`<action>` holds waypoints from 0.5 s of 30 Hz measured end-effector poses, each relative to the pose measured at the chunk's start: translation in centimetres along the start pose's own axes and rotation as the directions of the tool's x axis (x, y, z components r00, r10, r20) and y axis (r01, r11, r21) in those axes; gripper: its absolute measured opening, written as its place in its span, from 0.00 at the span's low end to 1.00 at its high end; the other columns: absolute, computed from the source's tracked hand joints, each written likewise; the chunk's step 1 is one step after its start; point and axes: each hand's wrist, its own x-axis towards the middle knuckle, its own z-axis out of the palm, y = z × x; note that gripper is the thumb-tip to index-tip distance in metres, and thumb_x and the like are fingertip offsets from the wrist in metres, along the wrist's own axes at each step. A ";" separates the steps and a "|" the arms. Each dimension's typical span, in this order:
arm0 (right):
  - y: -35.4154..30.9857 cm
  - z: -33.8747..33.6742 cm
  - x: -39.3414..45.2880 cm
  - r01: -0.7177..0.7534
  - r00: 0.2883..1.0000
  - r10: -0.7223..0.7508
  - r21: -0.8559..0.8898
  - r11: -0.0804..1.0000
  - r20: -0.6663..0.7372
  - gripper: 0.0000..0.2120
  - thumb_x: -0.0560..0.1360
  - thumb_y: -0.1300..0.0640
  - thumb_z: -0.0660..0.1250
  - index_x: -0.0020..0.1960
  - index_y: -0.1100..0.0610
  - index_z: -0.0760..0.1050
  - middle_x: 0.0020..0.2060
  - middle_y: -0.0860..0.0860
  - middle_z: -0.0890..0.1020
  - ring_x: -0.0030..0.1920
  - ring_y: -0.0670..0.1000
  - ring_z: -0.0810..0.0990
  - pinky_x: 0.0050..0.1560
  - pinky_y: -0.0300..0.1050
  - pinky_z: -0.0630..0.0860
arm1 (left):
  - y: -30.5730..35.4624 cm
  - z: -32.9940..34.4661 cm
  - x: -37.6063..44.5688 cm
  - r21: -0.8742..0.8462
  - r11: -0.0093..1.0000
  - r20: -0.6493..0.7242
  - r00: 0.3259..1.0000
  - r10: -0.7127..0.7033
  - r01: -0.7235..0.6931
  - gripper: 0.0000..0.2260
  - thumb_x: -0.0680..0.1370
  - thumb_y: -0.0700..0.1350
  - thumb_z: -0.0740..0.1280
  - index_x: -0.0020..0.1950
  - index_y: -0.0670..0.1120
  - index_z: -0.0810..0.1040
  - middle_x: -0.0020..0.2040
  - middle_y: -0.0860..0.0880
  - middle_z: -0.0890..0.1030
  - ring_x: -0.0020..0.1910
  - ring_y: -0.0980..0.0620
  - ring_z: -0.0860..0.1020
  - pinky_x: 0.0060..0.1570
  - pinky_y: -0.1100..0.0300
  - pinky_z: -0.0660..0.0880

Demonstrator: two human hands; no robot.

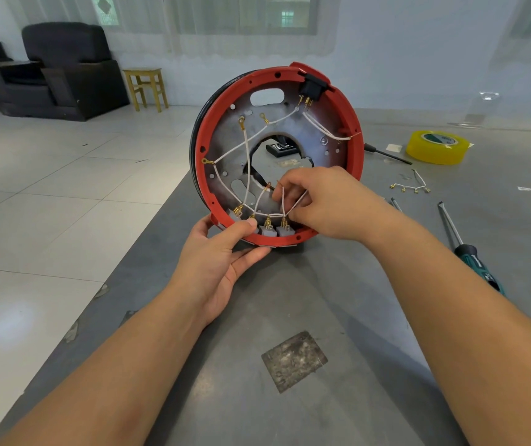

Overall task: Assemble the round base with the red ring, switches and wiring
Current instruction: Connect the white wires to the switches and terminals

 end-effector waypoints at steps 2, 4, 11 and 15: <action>0.0 0.2 0.0 0.009 1.000 -0.009 0.023 1.000 -0.002 0.14 0.74 0.66 0.70 0.54 0.49 0.81 0.41 0.43 0.84 0.43 0.35 0.79 0.43 0.30 0.76 | 0.0 0.0 0.0 0.007 1.000 -0.001 1.000 0.003 -0.003 0.25 0.77 0.32 0.74 0.72 0.43 0.71 0.54 0.40 0.88 0.52 0.39 0.88 0.50 0.42 0.85; 0.0 0.5 0.0 0.022 1.000 -0.021 0.031 0.999 -0.023 0.13 0.74 0.65 0.73 0.53 0.49 0.82 0.40 0.44 0.84 0.42 0.36 0.79 0.42 0.29 0.75 | 0.0 0.0 0.0 0.014 1.000 0.004 1.000 0.004 -0.004 0.25 0.77 0.33 0.74 0.72 0.43 0.72 0.54 0.39 0.88 0.52 0.39 0.88 0.50 0.43 0.86; -0.2 0.8 0.2 0.023 0.998 -0.021 0.025 0.999 -0.063 0.11 0.75 0.62 0.73 0.51 0.46 0.82 0.37 0.42 0.82 0.40 0.38 0.80 0.40 0.33 0.75 | 0.0 0.0 0.0 0.033 0.999 -0.005 1.000 0.009 -0.008 0.24 0.77 0.33 0.74 0.71 0.41 0.73 0.55 0.39 0.87 0.53 0.38 0.87 0.51 0.44 0.85; -0.6 0.6 0.1 0.035 0.995 -0.035 -0.002 0.999 -0.095 0.10 0.77 0.60 0.71 0.50 0.44 0.81 0.39 0.42 0.82 0.43 0.43 0.81 0.46 0.45 0.80 | 0.0 0.1 -0.1 0.049 0.999 0.005 1.000 0.007 -0.007 0.26 0.77 0.33 0.75 0.72 0.45 0.72 0.55 0.40 0.87 0.51 0.37 0.87 0.48 0.47 0.86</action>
